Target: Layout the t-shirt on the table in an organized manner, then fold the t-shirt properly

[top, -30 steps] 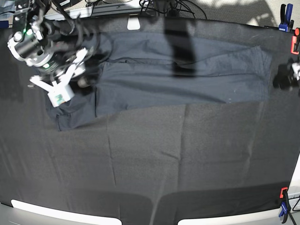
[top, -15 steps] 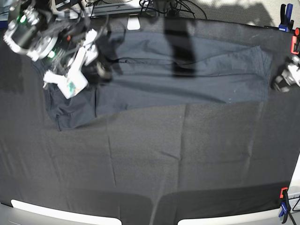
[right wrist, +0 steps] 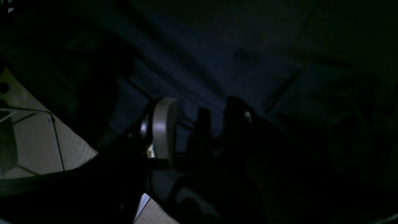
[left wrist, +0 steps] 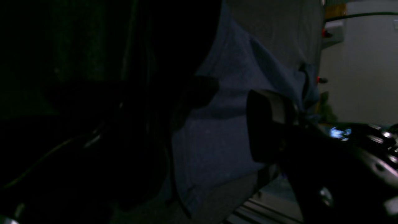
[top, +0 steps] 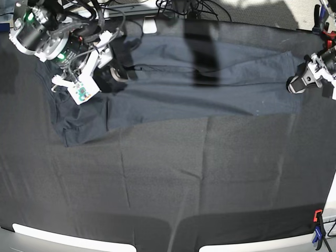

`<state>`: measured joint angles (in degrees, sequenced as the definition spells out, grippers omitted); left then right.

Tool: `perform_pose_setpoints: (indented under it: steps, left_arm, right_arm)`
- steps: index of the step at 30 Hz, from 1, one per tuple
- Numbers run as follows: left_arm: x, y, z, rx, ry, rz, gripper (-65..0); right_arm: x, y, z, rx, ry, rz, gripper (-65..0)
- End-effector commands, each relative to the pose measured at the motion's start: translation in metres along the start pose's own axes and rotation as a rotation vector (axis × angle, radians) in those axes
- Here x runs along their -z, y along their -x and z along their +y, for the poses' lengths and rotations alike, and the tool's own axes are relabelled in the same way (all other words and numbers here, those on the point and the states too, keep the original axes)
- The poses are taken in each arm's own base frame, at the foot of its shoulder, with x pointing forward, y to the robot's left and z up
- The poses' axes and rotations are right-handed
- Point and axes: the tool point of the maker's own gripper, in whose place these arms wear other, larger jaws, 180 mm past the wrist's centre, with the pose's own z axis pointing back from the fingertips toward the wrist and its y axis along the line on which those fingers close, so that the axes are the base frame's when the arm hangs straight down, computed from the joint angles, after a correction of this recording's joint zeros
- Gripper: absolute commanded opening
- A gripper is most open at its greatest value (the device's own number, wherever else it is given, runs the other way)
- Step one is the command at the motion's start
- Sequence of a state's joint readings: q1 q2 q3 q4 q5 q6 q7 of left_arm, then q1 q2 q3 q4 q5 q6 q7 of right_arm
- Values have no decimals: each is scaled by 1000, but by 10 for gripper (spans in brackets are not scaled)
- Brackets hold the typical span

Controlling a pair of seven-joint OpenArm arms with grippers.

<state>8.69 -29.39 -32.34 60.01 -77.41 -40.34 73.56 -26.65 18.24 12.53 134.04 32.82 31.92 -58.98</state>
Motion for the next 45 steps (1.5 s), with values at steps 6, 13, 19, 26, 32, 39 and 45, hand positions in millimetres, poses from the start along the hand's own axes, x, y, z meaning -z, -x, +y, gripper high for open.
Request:
perform_pose_setpoints:
  steps: [6, 13, 19, 26, 32, 39, 45]
  left_arm:
    - [-10, 7, -3, -34, 29, -3, -199]
    - [4, 17, -11, -77, 80, -27, -199]
    - [5, 11, -12, -84, 84, -72, -204]
    - [8, 20, 1, -43, 5, 2, -369]
    - [13, 9, -2, -15, 3, -4, -400]
    - [18, -13, -10, 21, 16, -34, -650]
    - [1, -66, 7, 153, -131, -126, -650]
  right_arm:
    - [-3, -10, 1, -31, -3, -40, -395]
    - [-3, -10, 1, -30, -3, -42, -395]
    - [-3, -10, 1, -30, -4, -43, -395]
    - [-3, -11, 1, -30, -4, -46, -395]
    - [-3, -11, 1, -30, -3, -47, -395]
    - [-3, -11, 1, -30, -3, -46, -395]
    - [-3, -11, 1, -30, -3, -46, -395]
